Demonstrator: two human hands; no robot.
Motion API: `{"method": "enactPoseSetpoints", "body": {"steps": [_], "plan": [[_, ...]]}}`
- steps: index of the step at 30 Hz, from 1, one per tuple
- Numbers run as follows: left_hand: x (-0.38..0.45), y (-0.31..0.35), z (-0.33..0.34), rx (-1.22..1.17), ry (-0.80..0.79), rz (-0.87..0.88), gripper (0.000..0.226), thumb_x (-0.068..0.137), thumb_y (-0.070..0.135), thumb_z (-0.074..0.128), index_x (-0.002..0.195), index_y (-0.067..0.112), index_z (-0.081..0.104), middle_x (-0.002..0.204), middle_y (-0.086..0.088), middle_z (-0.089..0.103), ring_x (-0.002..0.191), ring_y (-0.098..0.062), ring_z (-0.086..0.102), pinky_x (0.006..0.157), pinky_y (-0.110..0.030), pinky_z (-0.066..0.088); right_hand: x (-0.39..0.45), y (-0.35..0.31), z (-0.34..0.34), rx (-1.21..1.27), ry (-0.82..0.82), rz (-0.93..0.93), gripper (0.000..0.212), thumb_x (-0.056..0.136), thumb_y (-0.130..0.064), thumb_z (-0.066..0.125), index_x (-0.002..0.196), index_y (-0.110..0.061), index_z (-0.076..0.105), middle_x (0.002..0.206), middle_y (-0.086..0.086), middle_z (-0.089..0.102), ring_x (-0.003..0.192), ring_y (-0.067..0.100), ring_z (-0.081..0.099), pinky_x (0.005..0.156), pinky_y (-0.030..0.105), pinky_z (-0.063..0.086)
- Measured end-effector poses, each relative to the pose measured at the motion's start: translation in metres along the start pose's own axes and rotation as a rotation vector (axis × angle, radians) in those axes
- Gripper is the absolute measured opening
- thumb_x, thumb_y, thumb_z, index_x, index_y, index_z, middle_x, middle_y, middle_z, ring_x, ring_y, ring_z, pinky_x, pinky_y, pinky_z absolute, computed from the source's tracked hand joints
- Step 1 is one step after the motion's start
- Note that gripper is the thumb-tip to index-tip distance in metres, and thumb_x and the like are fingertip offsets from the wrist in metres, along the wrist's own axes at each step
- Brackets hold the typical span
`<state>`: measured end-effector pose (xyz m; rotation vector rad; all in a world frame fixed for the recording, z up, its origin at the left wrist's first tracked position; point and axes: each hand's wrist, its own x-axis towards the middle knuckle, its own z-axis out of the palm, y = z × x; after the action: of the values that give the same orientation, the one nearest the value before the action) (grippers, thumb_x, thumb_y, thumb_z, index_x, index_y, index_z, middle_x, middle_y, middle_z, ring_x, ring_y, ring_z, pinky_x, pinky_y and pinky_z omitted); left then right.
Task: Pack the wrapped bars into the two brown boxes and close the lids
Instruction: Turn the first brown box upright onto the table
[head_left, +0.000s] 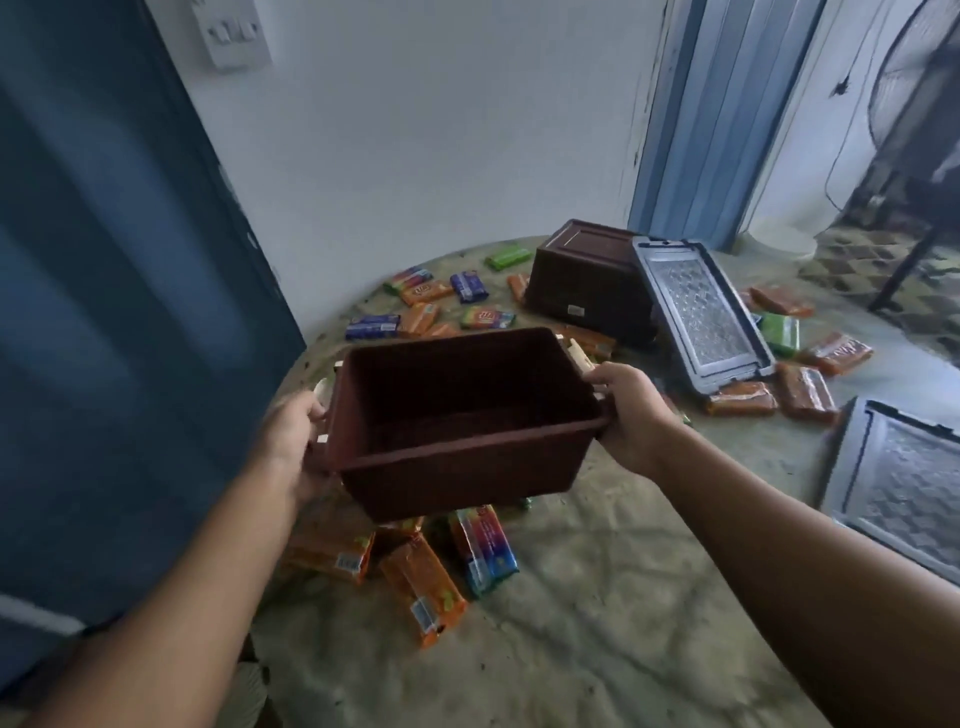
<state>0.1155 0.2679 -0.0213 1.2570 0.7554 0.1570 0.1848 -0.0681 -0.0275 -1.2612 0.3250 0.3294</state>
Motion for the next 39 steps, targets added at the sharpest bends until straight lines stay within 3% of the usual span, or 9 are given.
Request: {"method": "enactPoseSetpoints", "body": {"steps": [2, 8, 14, 17, 21, 23, 26, 34, 39], "plan": [[-0.027, -0.019, 0.014, -0.005, 0.103, 0.031, 0.029, 0.081, 0.005, 0.039, 0.091, 0.022, 0.060, 0.075, -0.005, 0.056, 0.050, -0.019, 0.056, 0.042, -0.027, 0.050, -0.005, -0.011, -0.027, -0.185, -0.066, 0.019, 0.017, 0.095, -0.013, 0.042, 0.087, -0.009, 0.057, 0.061, 0.002, 0.055, 0.048, 0.018, 0.051, 0.051, 0.033, 0.035], [-0.094, -0.059, 0.029, 0.018, 0.225, 0.084, 0.049, 0.091, -0.005, 0.037, 0.125, 0.019, 0.062, 0.083, -0.005, 0.062, 0.055, -0.018, 0.059, 0.036, -0.020, 0.046, -0.017, -0.011, -0.058, -0.522, 0.026, -0.027, 0.034, 0.086, -0.039, 0.053, 0.087, -0.010, 0.070, 0.081, 0.005, 0.066, 0.075, 0.026, 0.063, 0.068, 0.037, 0.045], [-0.146, -0.086, 0.013, 0.050, 0.322, 0.059, 0.039, 0.087, -0.012, 0.034, 0.106, 0.011, 0.060, 0.077, -0.008, 0.057, 0.057, -0.020, 0.056, 0.039, -0.022, 0.046, -0.038, 0.005, -0.073, -0.723, -0.091, 0.039, 0.022, 0.093, -0.021, 0.042, 0.083, -0.010, 0.058, 0.079, 0.009, 0.055, 0.068, 0.025, 0.052, 0.062, 0.031, 0.039], [-0.164, -0.100, 0.009, 0.079, 0.344, 0.053, 0.017, 0.093, 0.015, 0.042, 0.087, 0.016, 0.058, 0.071, -0.005, 0.054, 0.057, -0.019, 0.053, 0.053, -0.028, 0.043, -0.045, 0.018, -0.073, -0.824, -0.158, 0.015, 0.023, 0.095, -0.015, 0.035, 0.088, -0.009, 0.056, 0.082, 0.011, 0.056, 0.072, 0.024, 0.052, 0.065, 0.034, 0.040], [-0.176, -0.124, -0.005, 0.316, 0.350, 0.108, 0.096, 0.075, 0.093, 0.049, 0.136, 0.021, 0.060, 0.136, 0.006, 0.061, 0.124, -0.020, 0.057, 0.105, -0.042, 0.045, -0.054, 0.027, -0.072, -0.886, -0.160, -0.122, 0.031, 0.094, -0.027, 0.034, 0.100, -0.015, 0.061, 0.105, 0.012, 0.064, 0.096, 0.029, 0.061, 0.078, 0.039, 0.046], [-0.187, -0.135, -0.009, 0.422, 0.389, 0.143, 0.105, 0.065, 0.095, 0.058, 0.141, 0.023, 0.057, 0.144, 0.003, 0.058, 0.132, -0.020, 0.054, 0.110, -0.042, 0.043, -0.058, 0.032, -0.075, -0.943, -0.181, -0.132, 0.033, 0.095, -0.029, 0.033, 0.095, -0.014, 0.063, 0.103, 0.013, 0.066, 0.098, 0.031, 0.061, 0.080, 0.039, 0.045], [-0.198, -0.152, -0.010, 0.458, 0.410, 0.059, 0.087, 0.091, 0.062, 0.066, 0.157, 0.015, 0.037, 0.161, -0.010, 0.040, 0.145, -0.030, 0.041, 0.117, -0.046, 0.036, -0.065, 0.038, -0.082, -0.997, -0.187, -0.126, 0.037, 0.096, -0.030, 0.033, 0.092, -0.012, 0.065, 0.099, 0.014, 0.067, 0.096, 0.031, 0.062, 0.082, 0.039, 0.048], [-0.219, -0.190, -0.010, 0.647, 0.386, 0.008, 0.062, 0.103, 0.048, 0.053, 0.152, 0.011, 0.045, 0.154, -0.013, 0.047, 0.140, -0.034, 0.046, 0.112, -0.044, 0.037, -0.078, 0.061, -0.112, -1.124, -0.214, -0.078, 0.041, 0.099, -0.039, 0.031, 0.093, -0.016, 0.065, 0.098, 0.013, 0.069, 0.087, 0.028, 0.064, 0.074, 0.037, 0.051], [-0.224, -0.183, -0.007, 0.910, 0.408, 0.067, 0.065, 0.094, 0.061, 0.061, 0.137, 0.016, 0.042, 0.135, -0.011, 0.055, 0.108, -0.030, 0.058, 0.081, -0.039, 0.044, -0.081, 0.058, -0.105, -1.168, -0.175, -0.174, 0.044, 0.096, -0.050, 0.032, 0.123, -0.023, 0.053, 0.119, 0.012, 0.059, 0.102, 0.033, 0.060, 0.089, 0.044, 0.052]]}}
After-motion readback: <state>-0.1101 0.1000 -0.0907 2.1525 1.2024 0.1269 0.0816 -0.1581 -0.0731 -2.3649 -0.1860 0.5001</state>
